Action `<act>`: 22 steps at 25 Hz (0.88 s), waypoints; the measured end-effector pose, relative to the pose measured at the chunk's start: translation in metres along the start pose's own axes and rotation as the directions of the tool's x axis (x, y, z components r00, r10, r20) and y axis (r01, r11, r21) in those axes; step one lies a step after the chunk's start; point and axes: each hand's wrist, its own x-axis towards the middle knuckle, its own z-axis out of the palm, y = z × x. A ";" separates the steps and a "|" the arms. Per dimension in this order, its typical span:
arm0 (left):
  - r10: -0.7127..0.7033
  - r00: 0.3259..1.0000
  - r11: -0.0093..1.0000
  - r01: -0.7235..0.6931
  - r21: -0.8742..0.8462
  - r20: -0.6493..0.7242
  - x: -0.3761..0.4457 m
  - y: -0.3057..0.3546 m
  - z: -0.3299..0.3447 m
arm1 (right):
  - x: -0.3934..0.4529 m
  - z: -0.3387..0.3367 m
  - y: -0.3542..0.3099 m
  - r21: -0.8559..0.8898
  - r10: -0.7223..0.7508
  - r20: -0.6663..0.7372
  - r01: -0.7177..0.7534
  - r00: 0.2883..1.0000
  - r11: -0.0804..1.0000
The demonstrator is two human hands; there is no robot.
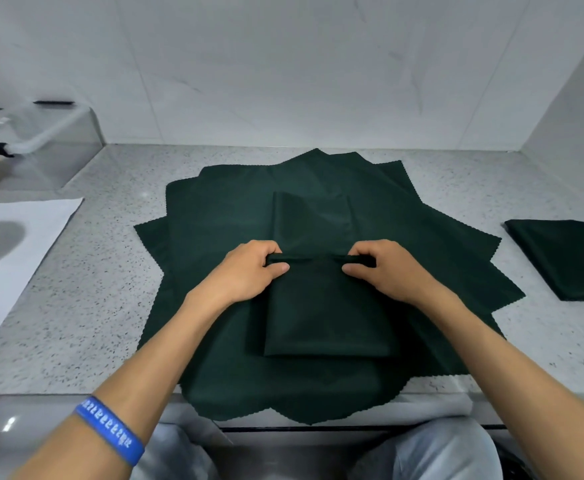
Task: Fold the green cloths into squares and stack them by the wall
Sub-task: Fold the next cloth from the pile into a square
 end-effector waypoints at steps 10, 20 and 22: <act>0.281 0.871 0.940 -0.166 0.297 -0.404 -0.015 -0.008 0.034 | -0.017 0.028 0.001 -0.206 0.059 -0.383 -0.148 0.922 0.967; 0.136 0.989 0.758 -0.139 0.638 0.055 -0.051 0.013 0.029 | -0.039 0.017 -0.020 -0.414 -0.068 -0.317 -0.074 0.946 0.907; 0.097 0.992 0.763 -0.127 0.634 0.082 -0.057 0.011 0.036 | -0.053 0.020 -0.032 -0.449 -0.076 -0.065 0.038 0.995 0.893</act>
